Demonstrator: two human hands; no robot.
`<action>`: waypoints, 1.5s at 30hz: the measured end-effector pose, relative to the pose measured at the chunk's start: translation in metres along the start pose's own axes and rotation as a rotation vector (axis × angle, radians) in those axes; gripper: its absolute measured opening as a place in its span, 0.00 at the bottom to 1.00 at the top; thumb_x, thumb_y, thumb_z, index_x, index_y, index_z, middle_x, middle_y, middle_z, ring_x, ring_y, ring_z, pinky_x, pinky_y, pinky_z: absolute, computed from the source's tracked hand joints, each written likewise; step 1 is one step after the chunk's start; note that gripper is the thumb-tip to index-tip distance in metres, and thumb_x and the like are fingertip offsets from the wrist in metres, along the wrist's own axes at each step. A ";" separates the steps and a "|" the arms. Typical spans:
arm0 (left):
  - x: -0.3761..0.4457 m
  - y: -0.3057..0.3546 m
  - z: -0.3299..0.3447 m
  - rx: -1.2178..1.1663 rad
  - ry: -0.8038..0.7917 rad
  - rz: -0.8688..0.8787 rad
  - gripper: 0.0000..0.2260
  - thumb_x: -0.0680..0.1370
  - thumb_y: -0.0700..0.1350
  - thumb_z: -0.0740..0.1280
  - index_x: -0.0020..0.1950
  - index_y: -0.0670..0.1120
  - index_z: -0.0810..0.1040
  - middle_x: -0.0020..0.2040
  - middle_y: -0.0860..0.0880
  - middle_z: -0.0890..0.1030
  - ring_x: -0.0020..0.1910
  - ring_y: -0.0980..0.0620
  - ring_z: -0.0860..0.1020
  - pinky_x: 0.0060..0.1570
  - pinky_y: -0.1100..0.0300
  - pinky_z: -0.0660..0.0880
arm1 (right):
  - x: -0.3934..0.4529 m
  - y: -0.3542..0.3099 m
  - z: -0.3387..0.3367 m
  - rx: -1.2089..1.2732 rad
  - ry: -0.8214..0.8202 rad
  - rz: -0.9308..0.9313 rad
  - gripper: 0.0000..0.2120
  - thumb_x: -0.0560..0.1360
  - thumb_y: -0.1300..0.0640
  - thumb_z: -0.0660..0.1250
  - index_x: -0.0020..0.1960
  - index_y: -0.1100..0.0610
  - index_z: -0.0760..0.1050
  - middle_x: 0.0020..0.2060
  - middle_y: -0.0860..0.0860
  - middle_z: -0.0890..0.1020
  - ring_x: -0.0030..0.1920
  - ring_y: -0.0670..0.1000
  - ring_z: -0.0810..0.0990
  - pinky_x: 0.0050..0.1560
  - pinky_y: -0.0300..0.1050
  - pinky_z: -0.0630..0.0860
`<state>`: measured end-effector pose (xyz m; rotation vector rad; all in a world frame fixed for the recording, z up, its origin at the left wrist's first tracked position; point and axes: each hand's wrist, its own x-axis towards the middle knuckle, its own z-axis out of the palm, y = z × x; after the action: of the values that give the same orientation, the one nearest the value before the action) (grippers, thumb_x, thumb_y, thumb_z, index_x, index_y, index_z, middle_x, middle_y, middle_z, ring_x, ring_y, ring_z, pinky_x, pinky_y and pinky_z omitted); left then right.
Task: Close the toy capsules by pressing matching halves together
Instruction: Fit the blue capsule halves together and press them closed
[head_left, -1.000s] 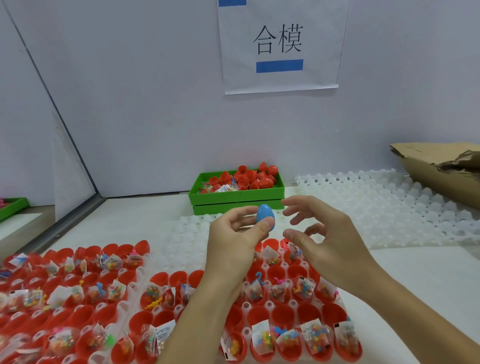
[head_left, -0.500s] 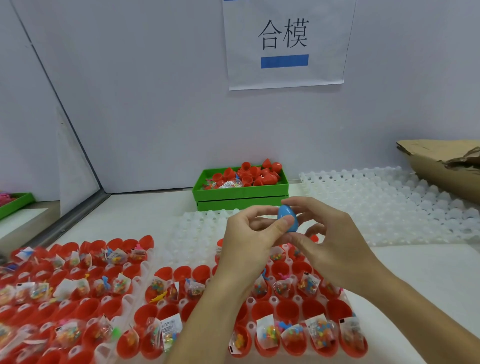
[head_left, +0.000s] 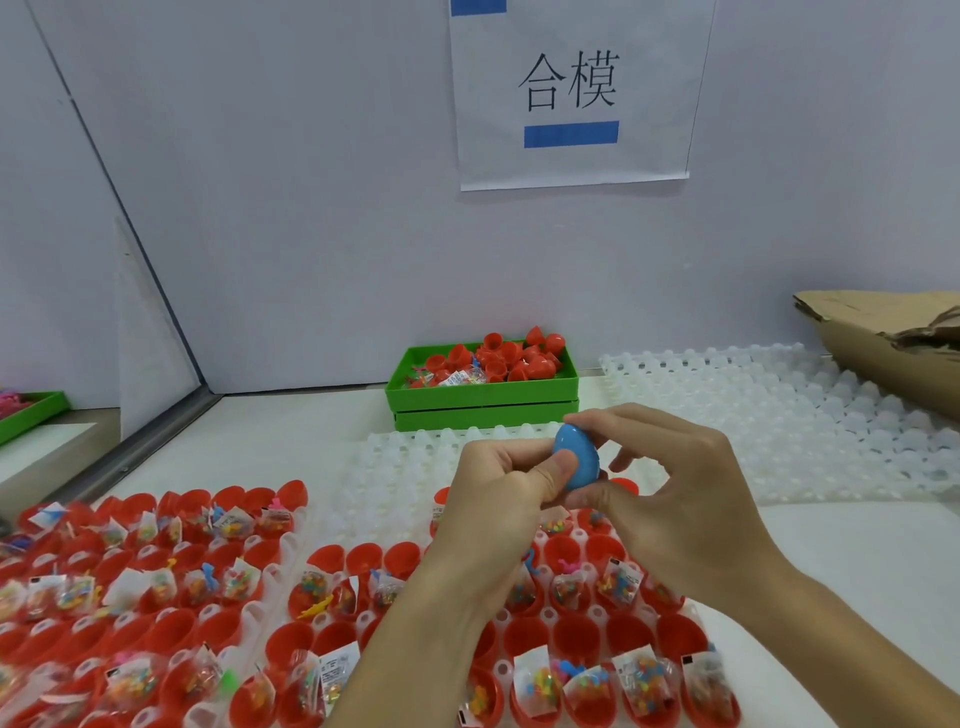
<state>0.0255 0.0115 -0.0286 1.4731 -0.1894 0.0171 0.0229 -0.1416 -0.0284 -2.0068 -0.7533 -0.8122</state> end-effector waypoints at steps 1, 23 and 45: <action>0.000 0.001 0.001 -0.004 0.001 0.011 0.07 0.79 0.38 0.66 0.51 0.43 0.85 0.44 0.44 0.86 0.48 0.47 0.85 0.54 0.52 0.80 | 0.001 -0.001 -0.001 -0.011 0.001 -0.011 0.23 0.63 0.65 0.81 0.56 0.56 0.82 0.47 0.40 0.82 0.49 0.41 0.79 0.44 0.34 0.78; -0.004 0.008 0.008 0.199 0.135 0.121 0.14 0.66 0.50 0.78 0.49 0.52 0.82 0.43 0.57 0.86 0.44 0.59 0.84 0.40 0.70 0.78 | 0.008 0.005 -0.014 0.416 -0.043 0.263 0.11 0.70 0.62 0.74 0.52 0.55 0.81 0.47 0.45 0.86 0.49 0.46 0.85 0.49 0.39 0.82; -0.004 0.004 0.009 0.584 0.234 0.478 0.12 0.66 0.28 0.76 0.43 0.42 0.85 0.37 0.55 0.79 0.39 0.60 0.79 0.38 0.73 0.76 | 0.005 0.000 -0.007 0.142 -0.016 0.331 0.17 0.68 0.71 0.75 0.51 0.53 0.84 0.41 0.37 0.84 0.44 0.35 0.83 0.47 0.26 0.76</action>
<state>0.0202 0.0035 -0.0240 1.9559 -0.3629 0.6774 0.0246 -0.1463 -0.0216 -1.9422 -0.4551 -0.5346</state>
